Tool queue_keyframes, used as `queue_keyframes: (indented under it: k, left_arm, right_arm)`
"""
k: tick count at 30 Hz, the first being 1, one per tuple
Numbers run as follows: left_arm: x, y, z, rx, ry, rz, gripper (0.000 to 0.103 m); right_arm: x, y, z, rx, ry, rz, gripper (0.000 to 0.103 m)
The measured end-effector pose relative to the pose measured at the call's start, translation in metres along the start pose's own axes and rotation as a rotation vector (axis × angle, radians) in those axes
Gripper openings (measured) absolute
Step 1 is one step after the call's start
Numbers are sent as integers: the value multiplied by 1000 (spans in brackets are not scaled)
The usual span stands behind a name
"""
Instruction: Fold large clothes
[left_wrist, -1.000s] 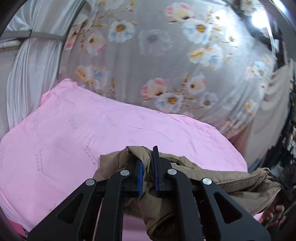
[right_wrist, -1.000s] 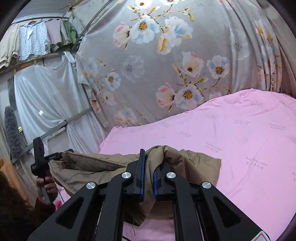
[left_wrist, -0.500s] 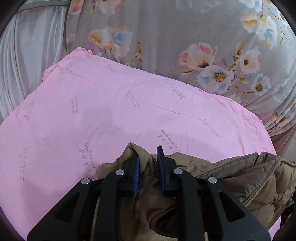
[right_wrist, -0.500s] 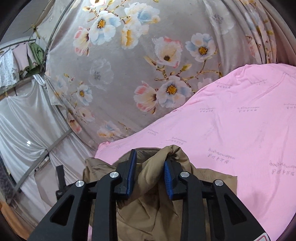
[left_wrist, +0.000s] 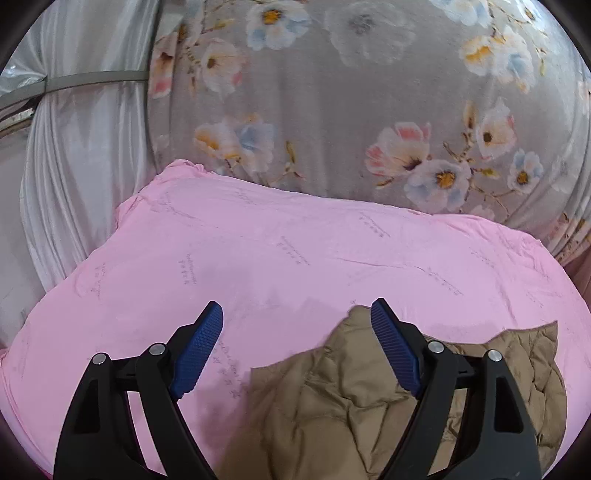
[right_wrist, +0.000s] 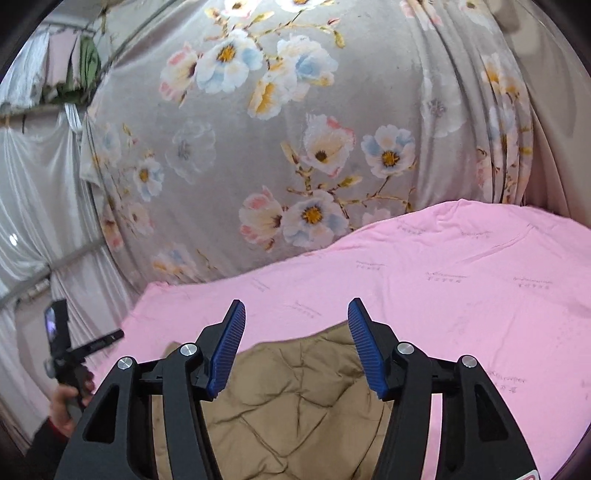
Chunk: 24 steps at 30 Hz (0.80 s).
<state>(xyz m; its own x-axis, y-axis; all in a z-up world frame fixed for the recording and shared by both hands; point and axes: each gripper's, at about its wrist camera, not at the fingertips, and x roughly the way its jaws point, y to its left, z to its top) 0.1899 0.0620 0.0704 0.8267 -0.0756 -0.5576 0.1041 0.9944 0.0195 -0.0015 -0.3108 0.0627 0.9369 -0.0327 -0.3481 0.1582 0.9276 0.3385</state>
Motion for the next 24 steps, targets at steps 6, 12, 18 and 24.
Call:
queue_keyframes:
  k: [6, 12, 18, 24]
  left_arm:
    - [32, -79, -41, 132, 83, -10, 80]
    - [77, -113, -70, 140, 182, 1, 79]
    - [109, -110, -86, 105, 217, 37, 81]
    - [125, -110, -97, 88, 218, 36, 88]
  right_arm:
    - [68, 69, -48, -198, 131, -48, 23]
    - [134, 91, -70, -242, 236, -84, 15]
    - [182, 72, -82, -171, 333, -141, 15]
    - [200, 51, -102, -77, 381, -128, 11]
